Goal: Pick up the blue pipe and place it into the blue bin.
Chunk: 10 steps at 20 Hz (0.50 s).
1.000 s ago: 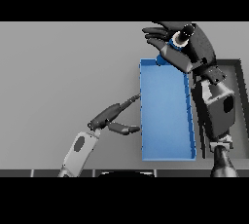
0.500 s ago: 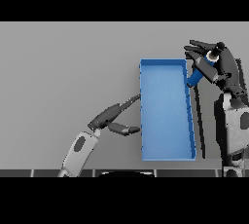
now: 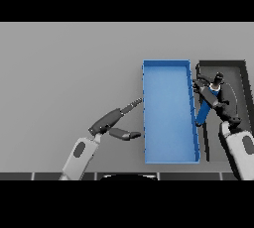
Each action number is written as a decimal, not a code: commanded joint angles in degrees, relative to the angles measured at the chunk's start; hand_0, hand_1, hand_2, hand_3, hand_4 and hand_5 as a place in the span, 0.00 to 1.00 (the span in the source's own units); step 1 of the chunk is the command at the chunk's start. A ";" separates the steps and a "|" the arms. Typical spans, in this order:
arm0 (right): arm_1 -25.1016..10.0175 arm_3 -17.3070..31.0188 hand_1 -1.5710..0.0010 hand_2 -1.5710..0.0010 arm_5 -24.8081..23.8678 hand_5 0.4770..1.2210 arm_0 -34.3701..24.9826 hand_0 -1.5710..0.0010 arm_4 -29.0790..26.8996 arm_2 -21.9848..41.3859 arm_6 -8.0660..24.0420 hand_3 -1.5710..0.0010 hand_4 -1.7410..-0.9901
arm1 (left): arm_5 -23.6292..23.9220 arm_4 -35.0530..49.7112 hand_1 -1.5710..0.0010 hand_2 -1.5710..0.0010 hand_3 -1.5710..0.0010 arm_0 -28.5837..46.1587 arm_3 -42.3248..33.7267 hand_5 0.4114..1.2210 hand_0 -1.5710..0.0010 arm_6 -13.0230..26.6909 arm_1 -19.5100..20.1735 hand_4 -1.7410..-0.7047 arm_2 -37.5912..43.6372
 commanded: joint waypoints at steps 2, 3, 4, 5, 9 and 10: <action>-3.30 -0.73 0.00 0.00 -5.28 1.00 1.73 0.00 -1.50 4.08 0.00 0.20 0.00 | 0.12 -0.45 1.00 1.00 1.00 -0.18 0.13 0.01 1.00 0.54 0.38 0.82 0.08; -5.47 0.72 0.00 0.00 -7.83 1.00 1.13 0.00 -2.22 7.19 -0.01 0.28 0.00 | 0.20 -0.47 1.00 1.00 1.00 -0.41 0.19 0.01 1.00 0.69 0.47 0.83 0.26; -6.12 1.15 0.00 0.00 -9.58 1.00 0.45 0.00 -1.40 8.96 -0.61 0.35 0.00 | 0.30 -0.70 1.00 1.00 1.00 -0.44 0.48 0.01 1.00 0.67 0.23 0.83 0.04; -6.55 1.56 0.00 0.00 -10.86 1.00 0.18 0.00 -1.19 9.85 -1.17 0.42 0.00 | 0.15 -0.61 1.00 1.00 1.00 -0.40 0.43 0.01 1.00 -0.10 0.67 0.83 0.26; -10.13 4.73 0.46 0.45 -14.76 1.00 -1.18 0.40 -2.41 15.50 -6.80 0.68 0.32 | 0.26 -1.00 1.00 1.00 1.00 -0.35 0.50 0.01 1.00 1.12 0.07 0.83 -0.46; -11.38 5.34 0.56 0.56 -15.27 1.00 -1.94 0.52 -3.67 17.19 -6.97 0.74 0.44 | 0.48 -1.08 1.00 1.00 1.00 -0.59 0.38 0.02 1.00 1.11 0.10 0.83 -0.31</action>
